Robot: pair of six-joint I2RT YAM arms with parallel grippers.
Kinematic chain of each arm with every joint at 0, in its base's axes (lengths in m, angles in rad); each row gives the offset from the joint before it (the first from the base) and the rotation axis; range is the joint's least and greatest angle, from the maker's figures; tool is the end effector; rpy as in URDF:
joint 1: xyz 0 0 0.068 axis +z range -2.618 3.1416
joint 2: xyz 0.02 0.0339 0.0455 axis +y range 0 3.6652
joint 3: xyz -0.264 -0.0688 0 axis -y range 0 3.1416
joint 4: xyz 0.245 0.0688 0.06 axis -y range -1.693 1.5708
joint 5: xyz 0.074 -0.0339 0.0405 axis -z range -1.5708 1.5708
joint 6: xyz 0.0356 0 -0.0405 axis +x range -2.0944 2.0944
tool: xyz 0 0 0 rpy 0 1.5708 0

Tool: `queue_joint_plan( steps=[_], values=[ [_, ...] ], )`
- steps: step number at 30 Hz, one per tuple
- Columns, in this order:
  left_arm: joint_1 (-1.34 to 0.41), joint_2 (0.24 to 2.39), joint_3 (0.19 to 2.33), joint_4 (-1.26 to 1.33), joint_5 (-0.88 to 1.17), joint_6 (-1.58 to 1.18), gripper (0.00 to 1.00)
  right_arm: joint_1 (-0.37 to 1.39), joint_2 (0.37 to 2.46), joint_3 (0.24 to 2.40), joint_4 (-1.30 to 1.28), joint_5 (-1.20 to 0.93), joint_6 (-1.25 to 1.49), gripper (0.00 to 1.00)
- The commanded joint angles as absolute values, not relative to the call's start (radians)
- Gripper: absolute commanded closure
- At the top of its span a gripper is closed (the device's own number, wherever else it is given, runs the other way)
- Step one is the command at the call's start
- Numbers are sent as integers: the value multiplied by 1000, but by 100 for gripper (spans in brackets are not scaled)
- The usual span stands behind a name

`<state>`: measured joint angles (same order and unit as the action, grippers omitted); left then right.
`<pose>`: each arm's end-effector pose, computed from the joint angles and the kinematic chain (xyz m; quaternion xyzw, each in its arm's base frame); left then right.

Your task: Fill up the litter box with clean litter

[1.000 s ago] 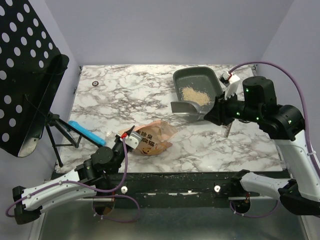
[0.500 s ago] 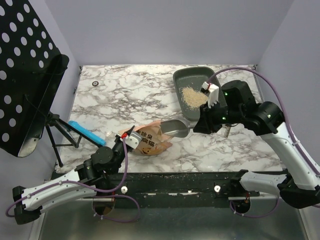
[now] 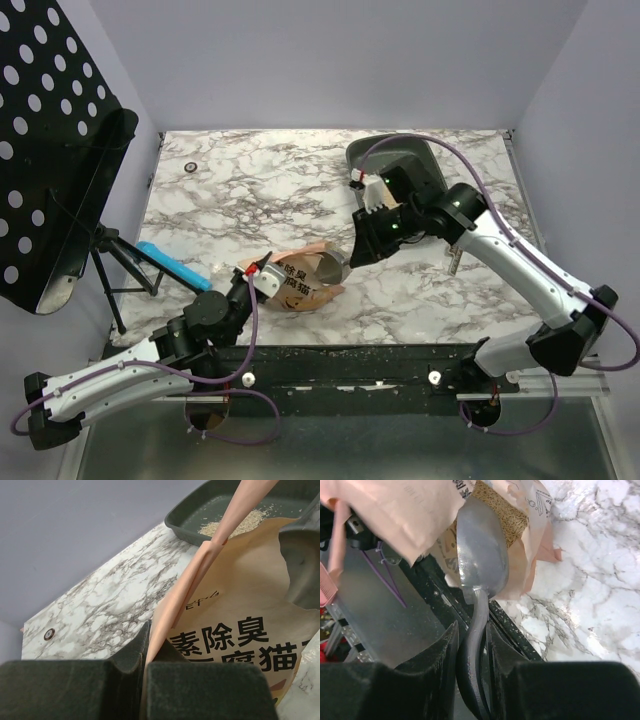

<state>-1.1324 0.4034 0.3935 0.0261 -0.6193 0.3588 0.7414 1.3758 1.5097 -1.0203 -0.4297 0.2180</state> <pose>0.0721 -0.1051 0.2764 0.2936 0.6381 -0.0582 0.7094 0.1898 0.1939 0.3823 -0.3072 0.8705 0.3295 0.1981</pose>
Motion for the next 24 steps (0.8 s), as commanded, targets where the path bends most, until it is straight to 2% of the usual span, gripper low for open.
queue_joint_plan(
  steps=[1, 6, 11, 16, 20, 24],
  values=[
    [-1131, 390, 446, 94, -552, 336, 100, 750, 1463, 1508, -966, -505, 268, 100],
    [-1131, 406, 474, 54, -514, 319, 100, 750, 1575, 1535, -1009, -469, 273, 100],
    [-1132, 433, 482, 40, -488, 305, 100, 752, 1692, 1526, -987, -552, 296, 100],
    [-1132, 440, 477, 38, -480, 305, 100, 750, 1764, 1413, -781, -734, 374, 100],
    [-1135, 440, 471, 38, -477, 311, 100, 750, 1767, 1270, -460, -966, 480, 100],
    [-1135, 446, 468, 29, -477, 318, 100, 750, 1724, 1154, -246, -1031, 577, 100]
  ],
)
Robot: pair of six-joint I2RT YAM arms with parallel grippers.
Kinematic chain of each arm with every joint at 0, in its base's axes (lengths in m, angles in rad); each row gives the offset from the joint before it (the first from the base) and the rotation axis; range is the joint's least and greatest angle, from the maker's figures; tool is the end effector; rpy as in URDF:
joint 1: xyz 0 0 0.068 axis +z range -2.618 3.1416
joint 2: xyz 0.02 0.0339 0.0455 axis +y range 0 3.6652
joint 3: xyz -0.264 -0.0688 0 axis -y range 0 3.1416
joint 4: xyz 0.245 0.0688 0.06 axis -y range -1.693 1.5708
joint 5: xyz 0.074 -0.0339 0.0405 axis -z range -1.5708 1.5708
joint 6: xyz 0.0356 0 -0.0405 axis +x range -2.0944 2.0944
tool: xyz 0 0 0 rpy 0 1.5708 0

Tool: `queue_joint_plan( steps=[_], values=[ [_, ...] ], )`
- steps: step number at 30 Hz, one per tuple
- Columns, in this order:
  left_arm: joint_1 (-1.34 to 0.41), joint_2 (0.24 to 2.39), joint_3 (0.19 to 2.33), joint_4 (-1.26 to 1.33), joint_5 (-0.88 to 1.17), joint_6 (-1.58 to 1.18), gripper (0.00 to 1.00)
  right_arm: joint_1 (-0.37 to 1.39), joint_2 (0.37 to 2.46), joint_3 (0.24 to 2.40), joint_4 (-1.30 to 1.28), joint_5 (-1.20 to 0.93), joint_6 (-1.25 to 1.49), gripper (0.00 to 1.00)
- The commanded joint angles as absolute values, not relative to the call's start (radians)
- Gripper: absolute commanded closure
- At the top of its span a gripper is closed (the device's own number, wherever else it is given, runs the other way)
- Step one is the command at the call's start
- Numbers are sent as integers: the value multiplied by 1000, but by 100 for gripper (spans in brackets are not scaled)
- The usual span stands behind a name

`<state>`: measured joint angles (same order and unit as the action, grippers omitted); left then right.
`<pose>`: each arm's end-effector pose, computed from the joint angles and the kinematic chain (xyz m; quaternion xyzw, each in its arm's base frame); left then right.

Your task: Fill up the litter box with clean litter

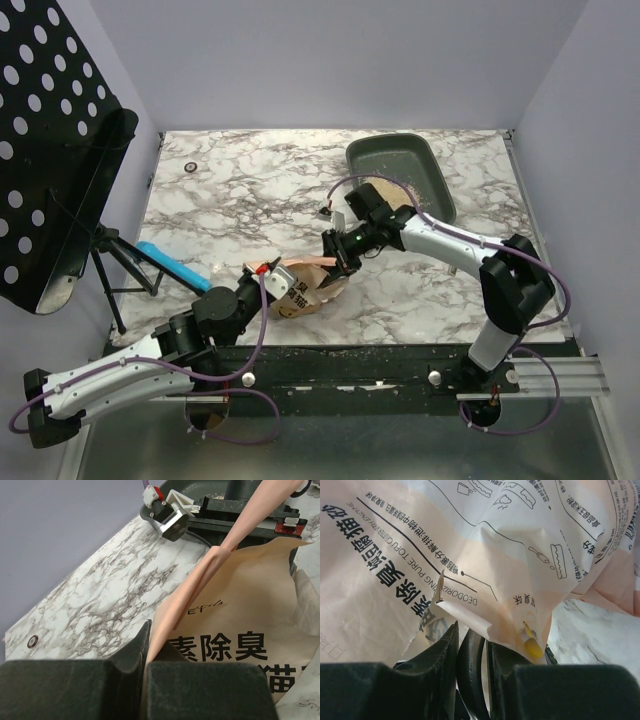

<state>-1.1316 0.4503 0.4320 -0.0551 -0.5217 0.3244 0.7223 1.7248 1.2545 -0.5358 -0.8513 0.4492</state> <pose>0.0726 -0.1128 0.2762 0.3399 0.6452 -0.0845 0.6790 0.2511 0.2569 0.2345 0.2330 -0.8509 -0.4707 0.0078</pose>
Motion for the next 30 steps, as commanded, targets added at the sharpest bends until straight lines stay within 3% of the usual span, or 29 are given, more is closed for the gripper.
queue_joint_plan(
  steps=[1, 19, 30],
  values=[
    [-1135, 448, 469, 29, -479, 319, 100, 750, 1701, 1132, -206, -1029, 595, 100],
    [-1134, 466, 459, 21, -466, 341, 100, 611, 1332, 830, 112, -1026, 796, 100],
    [-1134, 445, 433, 58, -451, 348, 100, 456, 1105, 598, 170, -1045, 884, 100]
  ],
)
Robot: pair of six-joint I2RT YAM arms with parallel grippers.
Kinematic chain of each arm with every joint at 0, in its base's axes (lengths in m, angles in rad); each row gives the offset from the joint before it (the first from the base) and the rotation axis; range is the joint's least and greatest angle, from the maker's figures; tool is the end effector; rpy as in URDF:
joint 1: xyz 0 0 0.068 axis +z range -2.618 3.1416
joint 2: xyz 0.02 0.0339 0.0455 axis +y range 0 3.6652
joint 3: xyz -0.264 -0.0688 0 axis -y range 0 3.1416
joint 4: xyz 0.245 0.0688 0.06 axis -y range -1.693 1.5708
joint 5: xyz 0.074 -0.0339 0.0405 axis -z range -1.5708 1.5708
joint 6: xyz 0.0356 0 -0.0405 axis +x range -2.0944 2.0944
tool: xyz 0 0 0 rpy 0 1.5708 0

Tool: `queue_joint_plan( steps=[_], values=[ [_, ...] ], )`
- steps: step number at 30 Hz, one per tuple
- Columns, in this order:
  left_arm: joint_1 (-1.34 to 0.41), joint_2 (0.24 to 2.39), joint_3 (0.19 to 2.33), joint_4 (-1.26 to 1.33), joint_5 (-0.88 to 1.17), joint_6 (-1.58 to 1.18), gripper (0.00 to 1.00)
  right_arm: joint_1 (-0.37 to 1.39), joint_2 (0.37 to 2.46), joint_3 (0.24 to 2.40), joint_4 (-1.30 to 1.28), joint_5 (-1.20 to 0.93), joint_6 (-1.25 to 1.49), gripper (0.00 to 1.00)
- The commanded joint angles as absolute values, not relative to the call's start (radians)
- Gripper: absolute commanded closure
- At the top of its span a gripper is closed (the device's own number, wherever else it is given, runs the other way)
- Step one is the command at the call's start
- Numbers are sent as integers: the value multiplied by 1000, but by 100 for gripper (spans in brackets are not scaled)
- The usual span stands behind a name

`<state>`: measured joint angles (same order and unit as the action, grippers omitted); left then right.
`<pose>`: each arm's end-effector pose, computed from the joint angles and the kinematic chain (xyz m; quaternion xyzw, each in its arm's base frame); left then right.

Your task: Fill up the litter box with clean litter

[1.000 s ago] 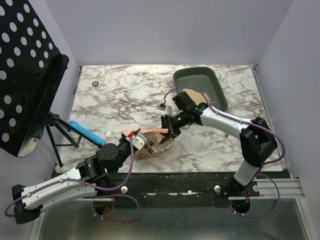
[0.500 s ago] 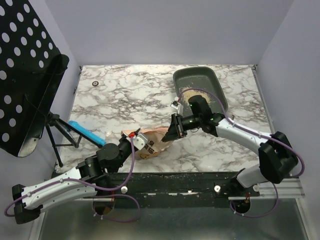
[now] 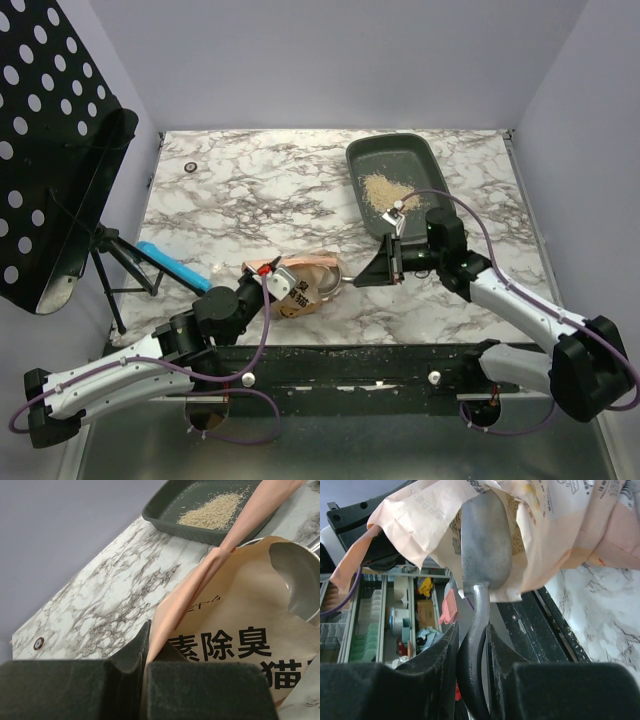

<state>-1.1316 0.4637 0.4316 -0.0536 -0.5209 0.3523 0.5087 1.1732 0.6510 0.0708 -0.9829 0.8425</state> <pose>0.0735 -0.1148 0.2747 0.3527 0.6424 -0.0727 0.6765 0.1990 0.1449 0.2458 -0.1230 0.7784 0.6048 0.1152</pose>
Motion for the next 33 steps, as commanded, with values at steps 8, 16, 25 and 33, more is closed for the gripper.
queue_joint_plan(
  steps=[8, 16, 25, 33],
  values=[
    [-1134, 468, 425, 71, -451, 350, 100, 333, 1002, 425, 265, -1077, 994, 100],
    [-1135, 486, 419, 86, -468, 351, 100, 296, 849, 315, 285, -1092, 1078, 100],
    [-1134, 472, 411, 107, -482, 357, 100, 272, 660, 181, 302, -1049, 1166, 100],
    [-1135, 439, 407, 118, -500, 356, 100, 272, 514, 110, 339, -962, 1287, 100]
  ],
)
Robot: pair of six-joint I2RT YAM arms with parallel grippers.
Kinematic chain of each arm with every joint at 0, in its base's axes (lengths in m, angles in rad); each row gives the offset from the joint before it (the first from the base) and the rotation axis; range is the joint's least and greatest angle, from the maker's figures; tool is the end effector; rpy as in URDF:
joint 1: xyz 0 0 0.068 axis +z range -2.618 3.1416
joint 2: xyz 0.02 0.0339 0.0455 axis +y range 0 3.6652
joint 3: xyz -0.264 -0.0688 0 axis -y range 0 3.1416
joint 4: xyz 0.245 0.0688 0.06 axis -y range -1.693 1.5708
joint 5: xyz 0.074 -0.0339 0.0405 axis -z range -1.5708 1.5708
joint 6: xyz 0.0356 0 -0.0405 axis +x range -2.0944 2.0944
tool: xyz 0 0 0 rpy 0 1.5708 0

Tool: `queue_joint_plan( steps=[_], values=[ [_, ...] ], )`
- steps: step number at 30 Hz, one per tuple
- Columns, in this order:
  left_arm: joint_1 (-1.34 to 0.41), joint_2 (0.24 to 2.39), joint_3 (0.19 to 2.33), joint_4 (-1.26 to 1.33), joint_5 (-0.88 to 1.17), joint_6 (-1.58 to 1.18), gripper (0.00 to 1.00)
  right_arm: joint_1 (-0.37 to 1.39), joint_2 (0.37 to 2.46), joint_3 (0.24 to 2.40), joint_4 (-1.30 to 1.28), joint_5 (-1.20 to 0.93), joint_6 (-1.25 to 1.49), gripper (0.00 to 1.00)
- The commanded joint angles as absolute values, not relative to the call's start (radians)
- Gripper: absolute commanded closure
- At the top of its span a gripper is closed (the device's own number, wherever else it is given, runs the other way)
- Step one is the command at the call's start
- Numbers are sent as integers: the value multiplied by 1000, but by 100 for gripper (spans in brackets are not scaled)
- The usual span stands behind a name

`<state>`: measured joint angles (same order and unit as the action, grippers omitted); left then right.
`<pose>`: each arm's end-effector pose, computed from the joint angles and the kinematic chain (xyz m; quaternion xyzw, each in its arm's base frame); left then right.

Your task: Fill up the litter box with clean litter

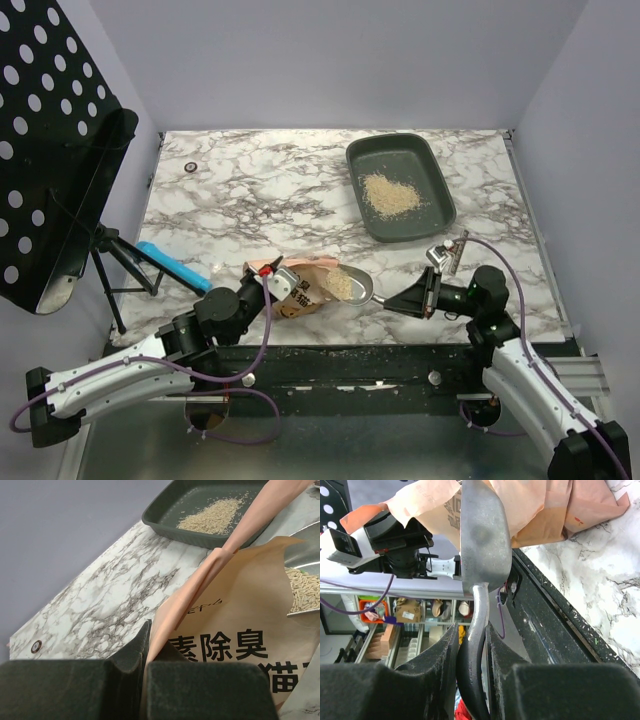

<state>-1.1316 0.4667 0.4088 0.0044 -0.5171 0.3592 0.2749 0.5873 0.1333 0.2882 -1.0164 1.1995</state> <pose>0.0742 -0.1166 0.2724 0.3467 0.6349 -0.0786 0.6860 0.1248 0.0666 0.1910 0.0160 0.7370 0.6544 0.1682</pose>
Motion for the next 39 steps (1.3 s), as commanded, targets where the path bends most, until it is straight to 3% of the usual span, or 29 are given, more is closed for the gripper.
queue_joint_plan(
  steps=[1, 16, 31, 39],
  values=[
    [-1135, 431, 407, 120, -508, 357, 100, 272, 487, 117, 313, -948, 1292, 100],
    [-1132, 367, 419, 150, -759, 373, 100, 272, 348, 322, 42, -779, 1341, 100],
    [-1131, 344, 439, 115, -741, 357, 100, 272, 537, 506, 2, -304, 1324, 100],
    [-1131, 347, 433, 118, -750, 362, 100, 272, 710, 532, 31, -49, 1159, 100]
  ],
)
